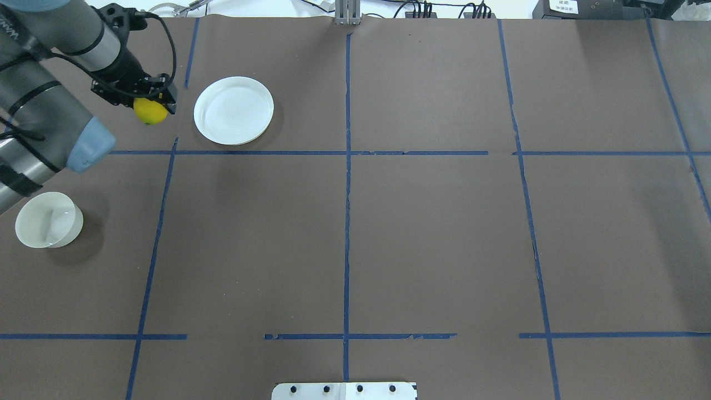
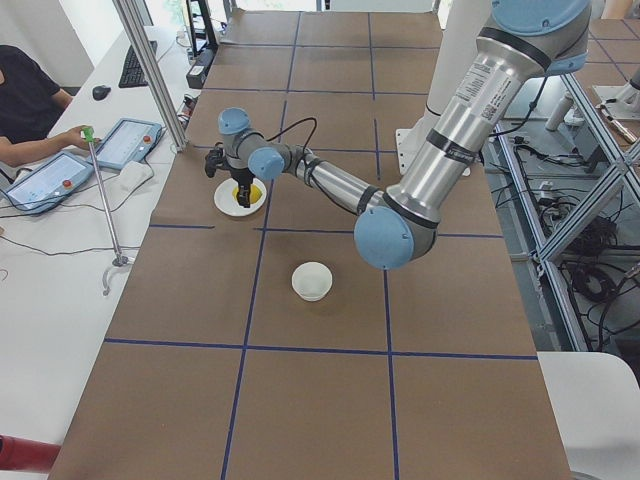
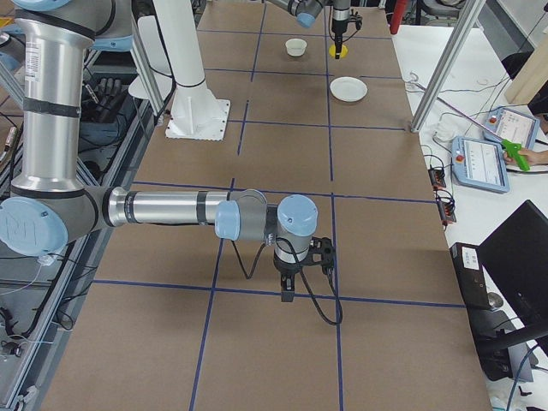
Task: Move lemon from plate to bowl
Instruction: 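Lift the lemon with the left gripper and carry it over the white bowl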
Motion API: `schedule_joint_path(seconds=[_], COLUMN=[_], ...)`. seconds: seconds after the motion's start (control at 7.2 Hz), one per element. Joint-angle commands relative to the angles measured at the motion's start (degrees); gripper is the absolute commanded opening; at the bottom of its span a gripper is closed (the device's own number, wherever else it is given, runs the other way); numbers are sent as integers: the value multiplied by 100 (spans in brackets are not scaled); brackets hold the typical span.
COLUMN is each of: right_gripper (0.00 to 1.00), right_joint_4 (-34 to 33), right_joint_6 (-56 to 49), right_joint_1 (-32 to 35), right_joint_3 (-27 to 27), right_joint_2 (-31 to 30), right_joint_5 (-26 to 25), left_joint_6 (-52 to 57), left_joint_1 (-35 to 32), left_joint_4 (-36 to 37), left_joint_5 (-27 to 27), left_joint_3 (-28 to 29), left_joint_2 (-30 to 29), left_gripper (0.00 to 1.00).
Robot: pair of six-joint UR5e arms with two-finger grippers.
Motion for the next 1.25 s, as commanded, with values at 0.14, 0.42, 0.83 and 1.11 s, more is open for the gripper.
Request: schedule_joint_path(seconds=[0.14, 0.42, 0.83, 1.11], right_gripper=[100, 100, 100, 100], right_joint_4=[0, 0, 0, 0], right_joint_6=[0, 0, 0, 0], right_joint_1=[0, 0, 0, 0], right_joint_3=[0, 0, 0, 0], right_joint_2=[0, 0, 0, 0], right_joint_5=[0, 0, 0, 0], left_joint_6=[-27, -167, -256, -300], left_joint_1=[1, 10, 106, 272], left_joint_4=[-866, -1800, -2445, -2445], left_joint_5=[173, 348, 525, 507], left_joint_3=[-1305, -1211, -1157, -1157], left_joint_2=[2161, 2999, 3582, 3582], left_gripper=[0, 0, 0, 0])
